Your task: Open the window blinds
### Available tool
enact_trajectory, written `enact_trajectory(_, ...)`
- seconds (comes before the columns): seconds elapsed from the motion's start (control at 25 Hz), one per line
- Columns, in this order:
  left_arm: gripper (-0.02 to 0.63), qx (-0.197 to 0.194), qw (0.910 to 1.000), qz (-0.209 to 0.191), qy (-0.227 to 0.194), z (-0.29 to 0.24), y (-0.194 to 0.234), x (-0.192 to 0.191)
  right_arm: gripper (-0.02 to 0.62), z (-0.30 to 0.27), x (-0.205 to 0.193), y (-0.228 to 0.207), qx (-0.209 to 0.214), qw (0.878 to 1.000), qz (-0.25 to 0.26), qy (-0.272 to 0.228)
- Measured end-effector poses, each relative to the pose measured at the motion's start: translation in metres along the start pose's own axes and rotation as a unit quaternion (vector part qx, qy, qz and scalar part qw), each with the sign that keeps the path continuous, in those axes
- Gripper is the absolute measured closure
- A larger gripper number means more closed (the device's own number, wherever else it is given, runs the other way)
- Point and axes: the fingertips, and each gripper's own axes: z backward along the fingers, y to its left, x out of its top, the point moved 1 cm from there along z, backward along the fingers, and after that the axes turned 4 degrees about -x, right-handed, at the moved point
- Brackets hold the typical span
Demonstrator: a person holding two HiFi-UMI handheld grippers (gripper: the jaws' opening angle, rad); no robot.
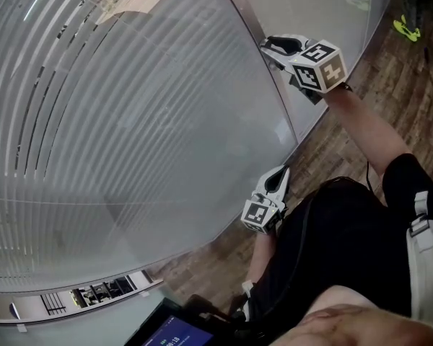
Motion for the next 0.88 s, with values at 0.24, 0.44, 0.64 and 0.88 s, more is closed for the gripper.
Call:
enact_trajectory(0.24, 0.607, -0.001, 1.0000, 0.001, 0.000, 0.000, 0.001, -0.001, 0.468, 0.000, 0.000, 0.000, 0.000, 1.000, -0.004, -0.002)
enact_trajectory(0.44, 0.607, -0.003, 1.0000, 0.005, 0.006, 0.001, 0.000, 0.002, 0.466, -0.001, 0.001, 0.002, 0.005, 1.000, -0.007, -0.001)
enact_trajectory(0.64, 0.607, 0.004, 1.0000, 0.002, -0.004, 0.001, 0.001, 0.001, 0.410, 0.007, 0.005, -0.002, 0.013, 0.999, 0.048, -0.017)
enact_trajectory(0.88, 0.607, 0.013, 0.9999, 0.005, -0.005, 0.006, 0.005, -0.001, 0.374, 0.016, 0.000, 0.009, -0.019, 0.959, 0.282, -0.002)
